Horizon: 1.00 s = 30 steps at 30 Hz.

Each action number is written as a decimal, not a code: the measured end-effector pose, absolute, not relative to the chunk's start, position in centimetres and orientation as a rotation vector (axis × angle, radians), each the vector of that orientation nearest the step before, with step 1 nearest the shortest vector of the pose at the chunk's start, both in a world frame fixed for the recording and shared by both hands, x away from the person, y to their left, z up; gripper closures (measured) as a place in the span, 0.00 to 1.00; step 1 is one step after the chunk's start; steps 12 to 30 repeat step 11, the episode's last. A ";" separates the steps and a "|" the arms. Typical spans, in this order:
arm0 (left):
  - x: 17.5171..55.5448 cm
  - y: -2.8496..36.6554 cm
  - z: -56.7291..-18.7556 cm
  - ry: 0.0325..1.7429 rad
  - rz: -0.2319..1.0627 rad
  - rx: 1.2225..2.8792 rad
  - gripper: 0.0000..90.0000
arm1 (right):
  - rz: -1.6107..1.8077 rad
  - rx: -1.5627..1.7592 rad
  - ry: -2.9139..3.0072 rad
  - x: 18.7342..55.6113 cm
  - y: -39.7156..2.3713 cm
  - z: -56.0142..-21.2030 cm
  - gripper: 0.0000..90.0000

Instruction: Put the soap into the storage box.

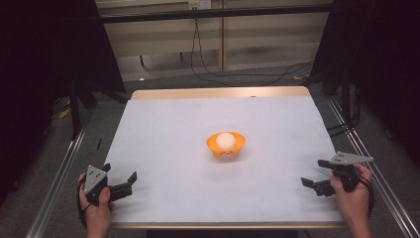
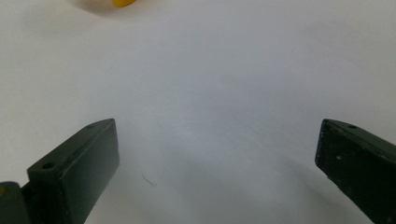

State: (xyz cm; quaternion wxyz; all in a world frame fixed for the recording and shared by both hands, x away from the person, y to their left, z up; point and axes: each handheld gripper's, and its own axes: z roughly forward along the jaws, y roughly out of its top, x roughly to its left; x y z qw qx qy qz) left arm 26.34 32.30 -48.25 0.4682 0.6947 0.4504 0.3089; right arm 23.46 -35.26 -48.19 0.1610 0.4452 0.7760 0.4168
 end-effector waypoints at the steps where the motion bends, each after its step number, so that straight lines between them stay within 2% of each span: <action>1: 26.3 32.3 -48.2 1.104 0.760 1.706 0.00 | 1.194 1.272 2.212 23.3 -35.5 -48.2 0.00; 30: 26.4 32.3 -48.3 1.104 0.751 1.699 0.00 | 1.228 1.273 2.179 22.6 -36.1 -48.3 0.00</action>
